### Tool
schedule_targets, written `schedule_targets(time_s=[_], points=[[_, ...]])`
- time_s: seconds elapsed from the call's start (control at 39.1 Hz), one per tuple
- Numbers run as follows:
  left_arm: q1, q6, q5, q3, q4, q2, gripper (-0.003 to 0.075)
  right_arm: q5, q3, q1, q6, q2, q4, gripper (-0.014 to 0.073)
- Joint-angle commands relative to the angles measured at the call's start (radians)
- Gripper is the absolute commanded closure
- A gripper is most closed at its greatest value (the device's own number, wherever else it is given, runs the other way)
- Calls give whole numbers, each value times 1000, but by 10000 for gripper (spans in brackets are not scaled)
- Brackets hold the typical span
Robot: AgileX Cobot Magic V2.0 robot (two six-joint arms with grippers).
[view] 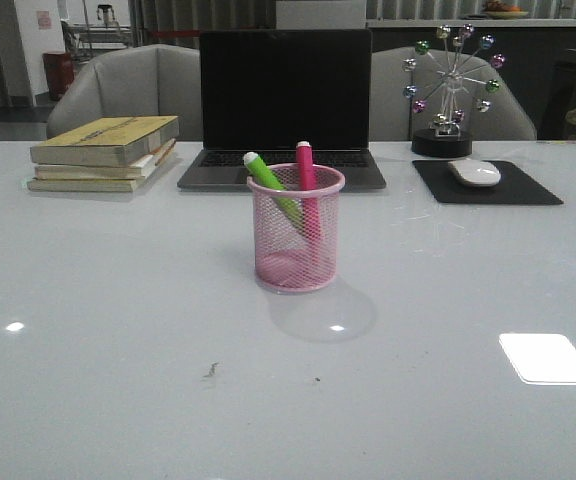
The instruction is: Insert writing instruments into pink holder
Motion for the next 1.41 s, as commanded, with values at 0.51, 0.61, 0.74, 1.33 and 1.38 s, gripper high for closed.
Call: schedule_targets(time_s=[0.51,0.61,0.74,1.33,1.38], points=[[2,0,-83,-29,29,4,589,-83,1,-5,-7,-18,0,536],[2,0,-85,-29,29,-3,627,-83,1,-5,-7,-18,0,536],[2,0,-85,-29,22,-68,627,-83,1,-5,-7,-18,0,536],[88,0,12,75,69,-427,627,-83,1,-5,-7,-18,0,536],[98,0,-19,112,68,-452,627,-83,1,-5,-7,-18,0,536]])
